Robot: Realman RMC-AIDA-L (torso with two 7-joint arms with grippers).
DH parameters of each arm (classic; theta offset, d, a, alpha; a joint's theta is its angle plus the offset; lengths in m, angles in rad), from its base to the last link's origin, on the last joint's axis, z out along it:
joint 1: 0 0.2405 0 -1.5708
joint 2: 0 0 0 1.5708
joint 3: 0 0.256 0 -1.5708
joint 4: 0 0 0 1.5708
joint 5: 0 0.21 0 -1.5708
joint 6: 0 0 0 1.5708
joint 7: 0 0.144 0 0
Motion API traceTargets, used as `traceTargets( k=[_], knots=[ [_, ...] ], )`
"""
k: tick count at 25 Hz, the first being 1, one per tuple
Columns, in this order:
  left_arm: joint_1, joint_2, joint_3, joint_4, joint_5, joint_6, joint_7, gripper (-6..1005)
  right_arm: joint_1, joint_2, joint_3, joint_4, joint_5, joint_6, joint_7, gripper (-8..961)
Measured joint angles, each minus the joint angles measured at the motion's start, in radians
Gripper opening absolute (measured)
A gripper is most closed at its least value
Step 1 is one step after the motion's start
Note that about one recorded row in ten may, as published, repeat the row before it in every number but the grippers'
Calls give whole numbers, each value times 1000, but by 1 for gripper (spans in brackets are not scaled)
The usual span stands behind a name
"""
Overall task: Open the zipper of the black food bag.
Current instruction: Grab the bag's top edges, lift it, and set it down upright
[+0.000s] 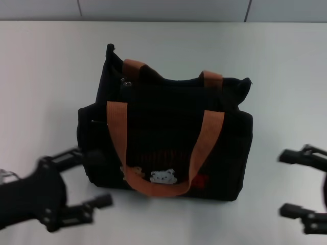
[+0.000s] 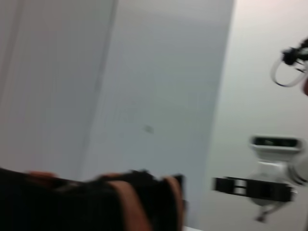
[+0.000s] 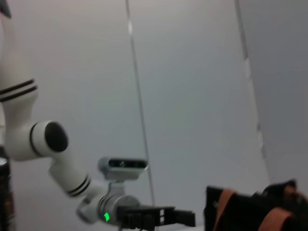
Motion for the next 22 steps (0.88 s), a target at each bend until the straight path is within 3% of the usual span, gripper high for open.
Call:
traceTargets(
  k=[1,6,22],
  knots=[
    [-13,-17,45,15,2,-1,-3,797,22,11,-1,0,-35,18,5,835],
    [-27,-45,82,47,0,-5,-16,782,44,28,-4,-1,-57,50,9,835],
    [-24,-49,67,51,-6,-5,-12,735,56,29,-10,4,-59,64,20,835]
  ],
)
